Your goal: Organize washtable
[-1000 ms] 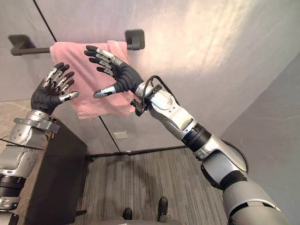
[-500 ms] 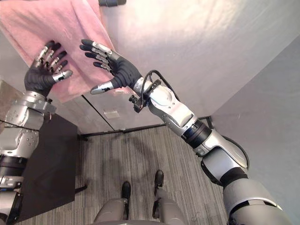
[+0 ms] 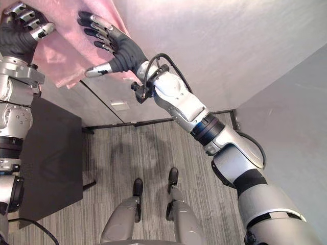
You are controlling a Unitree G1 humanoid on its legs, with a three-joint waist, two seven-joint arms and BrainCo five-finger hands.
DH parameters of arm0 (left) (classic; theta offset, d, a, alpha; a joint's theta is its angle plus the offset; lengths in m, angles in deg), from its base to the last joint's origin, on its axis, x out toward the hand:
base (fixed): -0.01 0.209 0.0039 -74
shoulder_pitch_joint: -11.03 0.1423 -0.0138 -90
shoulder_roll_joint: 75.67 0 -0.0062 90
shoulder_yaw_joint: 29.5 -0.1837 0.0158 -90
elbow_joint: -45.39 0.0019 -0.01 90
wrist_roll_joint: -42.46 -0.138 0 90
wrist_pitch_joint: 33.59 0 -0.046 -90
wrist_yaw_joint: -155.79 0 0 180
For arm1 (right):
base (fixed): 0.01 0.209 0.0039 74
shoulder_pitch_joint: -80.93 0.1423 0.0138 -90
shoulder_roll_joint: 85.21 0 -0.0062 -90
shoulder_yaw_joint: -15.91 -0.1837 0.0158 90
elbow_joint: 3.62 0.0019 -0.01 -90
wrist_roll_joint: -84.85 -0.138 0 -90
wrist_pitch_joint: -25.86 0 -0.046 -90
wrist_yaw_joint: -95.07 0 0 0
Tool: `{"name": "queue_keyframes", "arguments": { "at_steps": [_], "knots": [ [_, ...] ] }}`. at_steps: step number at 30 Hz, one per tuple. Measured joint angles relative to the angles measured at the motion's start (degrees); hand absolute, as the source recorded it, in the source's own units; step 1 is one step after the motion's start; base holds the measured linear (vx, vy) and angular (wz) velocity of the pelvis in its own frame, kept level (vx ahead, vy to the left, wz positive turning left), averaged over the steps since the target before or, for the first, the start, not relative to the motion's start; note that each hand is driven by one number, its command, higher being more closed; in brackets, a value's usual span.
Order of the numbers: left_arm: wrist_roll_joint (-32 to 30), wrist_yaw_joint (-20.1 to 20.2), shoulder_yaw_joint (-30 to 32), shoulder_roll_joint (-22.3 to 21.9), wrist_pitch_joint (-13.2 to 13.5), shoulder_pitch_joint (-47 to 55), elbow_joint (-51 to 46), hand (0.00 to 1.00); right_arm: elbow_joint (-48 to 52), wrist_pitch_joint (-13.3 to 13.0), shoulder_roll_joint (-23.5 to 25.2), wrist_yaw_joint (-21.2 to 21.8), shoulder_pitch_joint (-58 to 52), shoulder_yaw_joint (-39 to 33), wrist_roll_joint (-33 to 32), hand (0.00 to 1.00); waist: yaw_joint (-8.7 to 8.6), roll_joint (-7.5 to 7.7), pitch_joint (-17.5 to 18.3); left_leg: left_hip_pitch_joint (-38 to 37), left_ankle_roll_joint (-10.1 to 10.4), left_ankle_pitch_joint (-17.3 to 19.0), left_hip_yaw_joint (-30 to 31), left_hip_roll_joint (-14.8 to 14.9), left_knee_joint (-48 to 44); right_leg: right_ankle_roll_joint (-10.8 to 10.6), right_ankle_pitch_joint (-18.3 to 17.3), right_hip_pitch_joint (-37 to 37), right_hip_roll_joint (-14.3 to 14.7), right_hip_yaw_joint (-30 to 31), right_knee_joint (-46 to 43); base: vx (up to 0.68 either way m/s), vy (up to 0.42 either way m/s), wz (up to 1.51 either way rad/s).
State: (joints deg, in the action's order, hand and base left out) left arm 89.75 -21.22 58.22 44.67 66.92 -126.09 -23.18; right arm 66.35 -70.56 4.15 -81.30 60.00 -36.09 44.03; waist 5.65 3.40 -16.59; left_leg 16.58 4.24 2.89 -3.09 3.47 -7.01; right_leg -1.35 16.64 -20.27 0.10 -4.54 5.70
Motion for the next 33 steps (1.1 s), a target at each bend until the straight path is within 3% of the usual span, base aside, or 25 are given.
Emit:
{"name": "queue_keyframes", "arguments": {
  "at_steps": [9, 12, 15, 33],
  "knots": [
    [1.64, -1.01, 1.25, 0.08, 0.00, -1.98, 1.60, 0.00, -6.93, 0.02, 2.55, -2.51, 2.53, -4.90, -0.19, 0.00, 0.17, -0.17, -1.01, 1.16, 0.11, -1.13, 2.09, -0.50, 0.08, 0.20, -0.16, -0.07, -0.54, -1.61, 0.01, -0.01, 0.055, 0.13],
    [1.70, -2.02, 3.68, 0.97, 0.18, -1.97, 1.99, 0.00, -8.56, -0.11, 2.30, -2.76, 3.10, -6.62, -0.68, 0.00, 0.34, -0.19, -1.10, 1.82, 0.38, -1.49, 3.25, -1.07, 0.11, 2.78, -2.06, -0.14, -1.04, -1.90, 0.05, 0.01, 0.058, 0.23],
    [1.69, -2.20, 5.66, 2.35, 0.70, -1.96, 3.45, 0.00, -9.37, -0.11, 1.61, -2.76, 3.39, -6.63, -1.06, 0.00, 1.41, -0.69, -1.77, 1.94, 0.62, -1.64, 3.76, -0.74, 0.14, 2.81, -2.06, -0.17, -0.71, -2.58, 0.04, 0.01, 0.049, 0.07],
    [1.67, -2.97, 14.94, 4.07, 1.63, 9.23, 6.29, 0.00, -13.55, -0.08, -1.39, -2.82, 4.26, -11.41, -4.48, 0.00, 1.69, 0.17, -2.27, 1.62, 0.74, -1.71, 3.82, -0.43, -0.02, 2.99, -1.89, -0.06, -0.29, -1.51, 0.19, 0.03, 0.082, -0.02]
  ]
}}
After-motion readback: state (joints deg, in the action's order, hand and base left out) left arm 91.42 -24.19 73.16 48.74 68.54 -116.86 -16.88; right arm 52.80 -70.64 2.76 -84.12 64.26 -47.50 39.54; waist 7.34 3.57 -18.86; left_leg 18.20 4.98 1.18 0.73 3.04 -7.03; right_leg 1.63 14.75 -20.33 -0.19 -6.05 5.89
